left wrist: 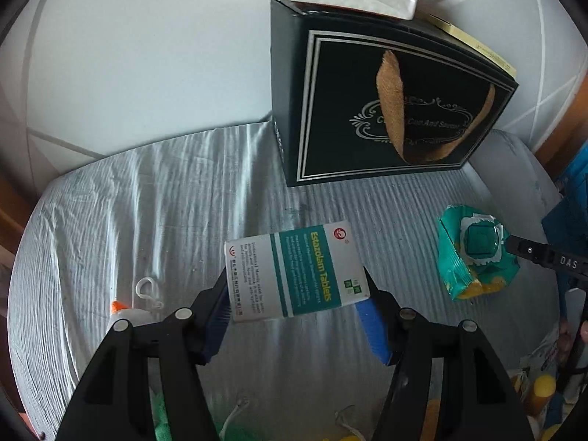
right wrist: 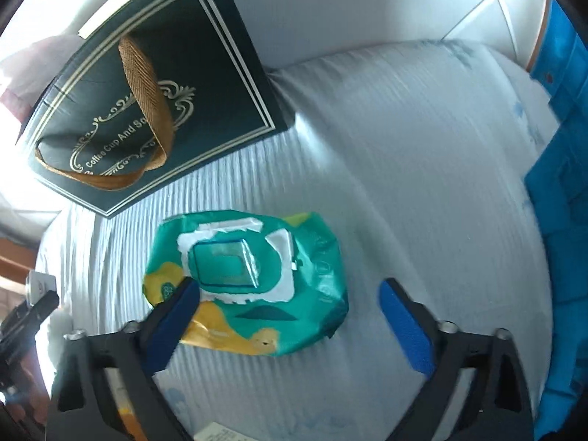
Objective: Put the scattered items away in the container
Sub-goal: 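Grasp the white-teal medicine box with the left gripper while the right grasps the teal wipes pack, then lift the medicine box and wipes pack and carry them over the blue bin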
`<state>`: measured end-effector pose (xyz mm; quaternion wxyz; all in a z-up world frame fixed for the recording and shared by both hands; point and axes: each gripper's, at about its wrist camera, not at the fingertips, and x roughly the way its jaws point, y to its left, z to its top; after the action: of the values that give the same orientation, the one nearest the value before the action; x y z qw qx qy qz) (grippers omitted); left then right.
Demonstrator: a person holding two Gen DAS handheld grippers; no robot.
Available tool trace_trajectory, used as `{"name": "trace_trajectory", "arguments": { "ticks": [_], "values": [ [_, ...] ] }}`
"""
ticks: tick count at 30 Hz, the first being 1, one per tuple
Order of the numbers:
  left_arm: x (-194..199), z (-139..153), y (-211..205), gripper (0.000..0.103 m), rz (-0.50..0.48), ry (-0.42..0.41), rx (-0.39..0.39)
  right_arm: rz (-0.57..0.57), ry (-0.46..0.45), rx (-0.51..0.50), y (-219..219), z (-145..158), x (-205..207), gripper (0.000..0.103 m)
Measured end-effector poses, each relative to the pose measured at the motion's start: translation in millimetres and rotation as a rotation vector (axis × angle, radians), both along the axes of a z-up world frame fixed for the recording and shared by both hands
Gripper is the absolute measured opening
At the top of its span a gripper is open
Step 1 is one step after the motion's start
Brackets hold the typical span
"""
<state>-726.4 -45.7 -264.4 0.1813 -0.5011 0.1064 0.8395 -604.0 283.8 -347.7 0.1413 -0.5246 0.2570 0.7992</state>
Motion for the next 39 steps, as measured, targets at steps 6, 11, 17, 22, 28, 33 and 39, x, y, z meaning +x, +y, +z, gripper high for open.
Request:
{"name": "trace_trajectory", "arguments": {
  "ticks": [6, 11, 17, 22, 28, 33, 39],
  "values": [
    [6.0, -2.2, -1.8, 0.062, -0.026, -0.002, -0.012, 0.043, -0.016, -0.015, -14.9, -29.6, -11.5, 0.094],
    [13.4, 4.6, -6.4, 0.061, -0.027, 0.001, -0.007, 0.039, -0.049, 0.025, -25.1, -30.2, -17.3, 0.097],
    [24.1, 21.0, -11.1, 0.062, -0.03, 0.013, 0.002, 0.06, -0.08, 0.005, -24.0, -18.3, -7.8, 0.034],
    [38.3, 46.0, -13.5, 0.062, -0.032, 0.053, 0.009, 0.133, 0.019, 0.069, -45.3, 21.2, 3.6, 0.023],
    [68.4, 88.2, -20.0, 0.062, -0.032, 0.117, 0.027, 0.211, 0.142, 0.211, -82.7, 88.8, 24.4, 0.021],
    [106.0, 124.1, -29.9, 0.062, -0.043, 0.174, 0.034, 0.251, 0.243, 0.339, -115.1, 149.3, 62.2, 0.021],
    [155.3, 163.4, -36.7, 0.062, -0.053, 0.233, 0.043, 0.264, 0.34, 0.418, -141.6, 229.8, 106.2, 0.021]
  ]
}}
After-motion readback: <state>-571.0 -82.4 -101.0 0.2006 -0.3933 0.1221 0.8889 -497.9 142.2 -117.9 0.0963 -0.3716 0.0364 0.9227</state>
